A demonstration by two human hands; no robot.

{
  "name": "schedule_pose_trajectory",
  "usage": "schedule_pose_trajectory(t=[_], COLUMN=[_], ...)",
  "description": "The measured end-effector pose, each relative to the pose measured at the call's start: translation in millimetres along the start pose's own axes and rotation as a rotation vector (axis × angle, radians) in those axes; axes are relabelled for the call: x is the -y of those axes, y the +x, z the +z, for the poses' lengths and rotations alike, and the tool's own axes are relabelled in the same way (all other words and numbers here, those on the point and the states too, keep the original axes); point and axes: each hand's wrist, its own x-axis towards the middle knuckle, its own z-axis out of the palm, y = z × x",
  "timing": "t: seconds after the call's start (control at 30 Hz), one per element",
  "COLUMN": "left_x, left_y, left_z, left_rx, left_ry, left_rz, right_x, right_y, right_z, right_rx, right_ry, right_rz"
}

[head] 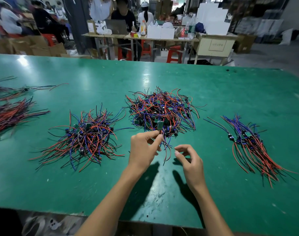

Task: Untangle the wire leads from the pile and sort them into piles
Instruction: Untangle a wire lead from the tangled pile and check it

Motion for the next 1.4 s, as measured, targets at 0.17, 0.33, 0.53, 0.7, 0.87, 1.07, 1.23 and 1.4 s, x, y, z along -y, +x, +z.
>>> schedule_pose_trajectory(t=[0.17,0.33,0.53,0.7,0.87,1.07,1.23,1.4], left_x=[1.4,5.5,17.3,41.0,29.7,30.7,43.1,32.3], left_y=[-1.4,1.8,44.5,69.0,43.7,-4.0,-29.1,-15.5], left_z=[-6.7,-14.7,-76.4,-131.4,-101.2,-16.0,20.8,23.9], left_rx=[-0.177,-0.279,-0.517,-0.350,-0.297,0.068,0.069,0.031], left_ry=[0.158,0.167,0.255,0.604,0.819,0.391,0.316,0.163], left_rz=[0.219,0.258,-0.037,-0.355,-0.248,-0.083,-0.157,-0.392], right_x=[-0.4,0.4,3.4,6.8,4.1,1.9,3.7,8.5], right_y=[-1.7,-1.9,-7.3,-6.9,-3.4,-5.0,-6.8,-13.1], right_z=[0.6,1.5,15.2,24.4,20.0,21.5,18.5,18.1], right_rx=[0.005,-0.006,0.020,-0.070,-0.158,-0.118,-0.170,-0.095], right_ry=[0.008,-0.044,-0.727,-0.860,-0.715,-0.832,-0.733,-0.674], right_rz=[0.026,0.060,-0.144,-0.100,-0.005,-0.051,-0.081,-0.399])
